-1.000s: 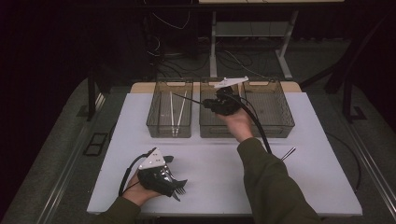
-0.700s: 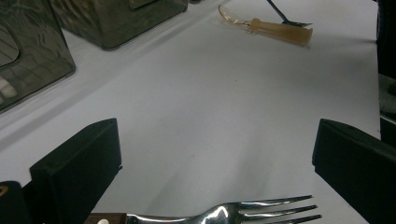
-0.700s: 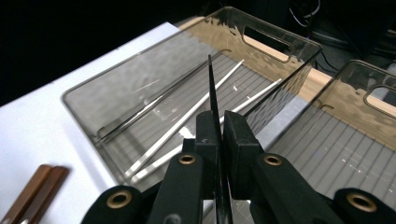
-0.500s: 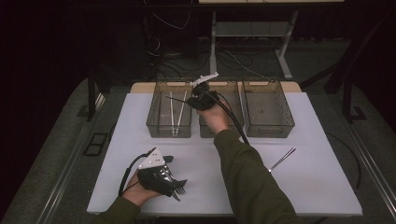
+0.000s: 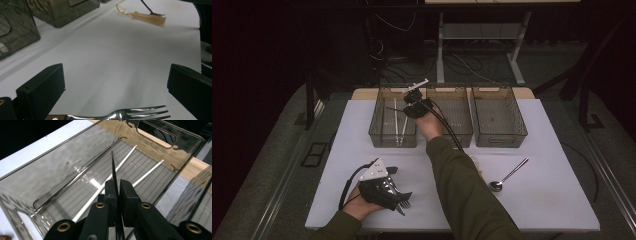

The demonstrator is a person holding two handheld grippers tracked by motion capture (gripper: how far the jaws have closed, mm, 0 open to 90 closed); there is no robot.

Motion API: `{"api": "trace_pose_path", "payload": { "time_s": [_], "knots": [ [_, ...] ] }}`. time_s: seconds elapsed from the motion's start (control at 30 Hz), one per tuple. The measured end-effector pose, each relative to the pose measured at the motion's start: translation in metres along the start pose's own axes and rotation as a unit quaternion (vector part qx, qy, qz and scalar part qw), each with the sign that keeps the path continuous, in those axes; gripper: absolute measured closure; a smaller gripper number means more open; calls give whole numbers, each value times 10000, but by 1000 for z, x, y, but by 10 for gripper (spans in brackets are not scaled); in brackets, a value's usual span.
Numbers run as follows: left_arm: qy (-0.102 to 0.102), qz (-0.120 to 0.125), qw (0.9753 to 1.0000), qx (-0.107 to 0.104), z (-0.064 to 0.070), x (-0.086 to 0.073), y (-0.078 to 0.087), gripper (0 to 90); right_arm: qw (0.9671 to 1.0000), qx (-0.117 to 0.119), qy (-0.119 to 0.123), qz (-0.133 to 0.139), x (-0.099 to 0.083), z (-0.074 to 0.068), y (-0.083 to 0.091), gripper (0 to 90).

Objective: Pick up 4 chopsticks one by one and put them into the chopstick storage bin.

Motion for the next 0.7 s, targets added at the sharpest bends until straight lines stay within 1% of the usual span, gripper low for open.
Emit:
{"api": "trace_pose_path", "payload": {
  "time_s": [0.1, 0.13, 0.17, 0.2, 0.3, 0.37, 0.47, 0.5, 0.53, 0.7],
  "knots": [
    [0, -1, 10000, -5, 0, 0, 0, 0, 10000, 11, -36, -63, 1, -3, -6, 844],
    [-3, 0, 10000, -9, 0, 0, 0, 0, 9999, 6, -61, -79, 1, -4, -8, 819],
    [0, 4, 10000, -8, 0, 0, 0, 0, 9999, 39, -86, -57, 1, -5, -9, 710],
    [3, 7, 10000, -4, 0, 0, 0, 0, 9999, 58, -101, -46, 1, -5, -9, 667],
    [0, 3, 10000, -5, 0, 0, 0, 0, 9999, 105, -91, -45, 1, -5, -7, 591],
    [-12, -7, 10000, -5, 0, 0, 0, 0, 9999, 127, -92, -38, 2, -3, -2, 553],
    [-31, -4, 10000, 2, 0, 0, 0, 0, 9997, 226, -94, 20, 2, -1, 5, 495],
    [-33, -3, 10000, 3, -1, 0, 0, 0, 9994, 323, -97, 57, 2, 0, 8, 474],
    [-34, -4, 10000, 3, -1, 0, 0, 0, 9993, 355, -85, 79, 1, 1, 11, 455],
    [-6, 28, 10000, 1, 1, 0, -1, 0, 9981, 545, -81, 276, -2, 6, 32, 376]
  ]
}}
Point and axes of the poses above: each handheld gripper's, and its own axes: y roughly backward along the jaws, x roughly out of its top, z roughly to its right, the point moved 2 cm from there along -y, roughly forward along the jaws, and after that the axes turned 9 degrees about z, right-handed, at the moved point
